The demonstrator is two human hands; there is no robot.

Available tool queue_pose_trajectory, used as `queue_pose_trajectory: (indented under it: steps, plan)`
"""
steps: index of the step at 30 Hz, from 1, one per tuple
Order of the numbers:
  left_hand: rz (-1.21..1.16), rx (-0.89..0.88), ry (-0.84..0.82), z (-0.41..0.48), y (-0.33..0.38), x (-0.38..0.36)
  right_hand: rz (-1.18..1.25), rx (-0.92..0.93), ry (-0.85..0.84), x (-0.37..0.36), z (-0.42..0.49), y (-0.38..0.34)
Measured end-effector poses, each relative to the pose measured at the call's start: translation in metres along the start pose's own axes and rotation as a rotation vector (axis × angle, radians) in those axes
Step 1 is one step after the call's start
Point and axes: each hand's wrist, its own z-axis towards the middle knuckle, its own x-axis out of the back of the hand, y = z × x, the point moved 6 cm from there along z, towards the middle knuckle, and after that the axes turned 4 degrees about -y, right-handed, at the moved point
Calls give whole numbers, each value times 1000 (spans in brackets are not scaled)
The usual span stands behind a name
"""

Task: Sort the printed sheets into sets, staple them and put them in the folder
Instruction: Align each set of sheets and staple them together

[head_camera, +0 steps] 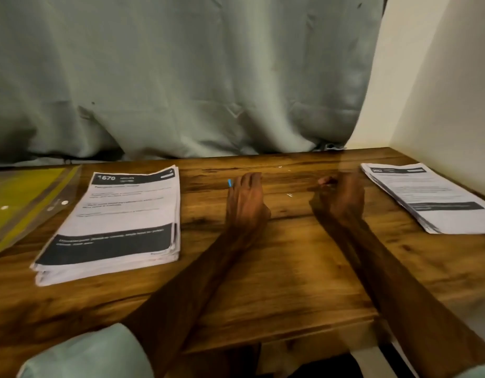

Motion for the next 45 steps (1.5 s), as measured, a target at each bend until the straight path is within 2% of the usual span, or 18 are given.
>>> queue_pose_trajectory:
  steps: [3, 7, 9, 14, 18, 25, 35, 45]
  plan:
    - [10, -133, -42, -7, 17, -8, -244, 4, 138, 51, 5, 25]
    - [37, -160, -62, -11, 20, -14, -693, -144, 13, 86, 12, 66]
    - [48, -166, -113, -12, 26, -20, -810, -180, -24, 98, 10, 83]
    - [49, -221, -187, -14, 32, -32, -706, -238, -230, 107, 15, 98]
    - [31, -222, -227, -18, 27, -38, -767, -167, -313, 113, 25, 91]
    - [-15, -229, -215, -20, 21, -41, -899, -14, -325, 112, 35, 89]
    - [-32, -240, -225, -21, 20, -43, -1021, 84, -287, 105, 44, 88]
    - [-16, -237, -213, -17, 16, -46, -985, -18, -180, 105, 37, 92]
